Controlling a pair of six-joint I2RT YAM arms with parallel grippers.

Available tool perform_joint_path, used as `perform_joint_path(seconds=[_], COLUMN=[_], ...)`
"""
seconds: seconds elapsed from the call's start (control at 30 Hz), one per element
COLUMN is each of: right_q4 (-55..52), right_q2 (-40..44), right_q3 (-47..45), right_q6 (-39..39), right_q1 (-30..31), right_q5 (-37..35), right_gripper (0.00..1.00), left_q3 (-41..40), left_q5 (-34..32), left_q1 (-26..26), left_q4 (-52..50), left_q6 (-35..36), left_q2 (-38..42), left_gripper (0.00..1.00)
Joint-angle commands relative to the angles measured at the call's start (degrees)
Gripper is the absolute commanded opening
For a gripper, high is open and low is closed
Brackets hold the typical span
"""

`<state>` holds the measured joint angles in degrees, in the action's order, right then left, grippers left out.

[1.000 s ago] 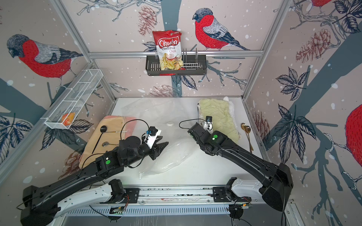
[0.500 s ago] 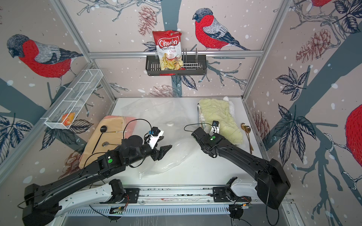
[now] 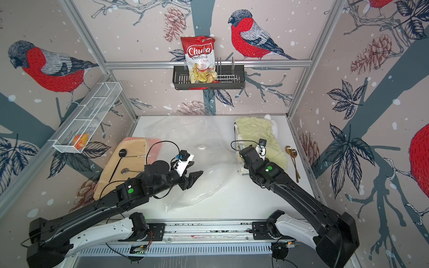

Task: Take the blanket out of the vacuum bag
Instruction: Place the blanket at the center of the board.

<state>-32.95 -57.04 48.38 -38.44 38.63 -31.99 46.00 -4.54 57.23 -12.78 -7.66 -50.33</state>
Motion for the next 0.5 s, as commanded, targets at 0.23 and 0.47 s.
perform_joint_path(seconds=[0.23, 0.47], right_q4=[9.0, 14.9], right_q2=[1.9, -2.4], right_q3=[1.6, -3.6], right_q6=[1.6, 0.4], right_q1=[0.4, -3.6], right_q5=[23.8, 31.7], right_gripper=[0.0, 0.0], left_q3=[0.6, 0.7], left_q5=[0.1, 0.0], left_q1=[0.0, 0.0], left_q4=[1.1, 0.9], left_q6=[0.3, 0.2], left_q2=[0.1, 0.2], left_gripper=[0.61, 0.61])
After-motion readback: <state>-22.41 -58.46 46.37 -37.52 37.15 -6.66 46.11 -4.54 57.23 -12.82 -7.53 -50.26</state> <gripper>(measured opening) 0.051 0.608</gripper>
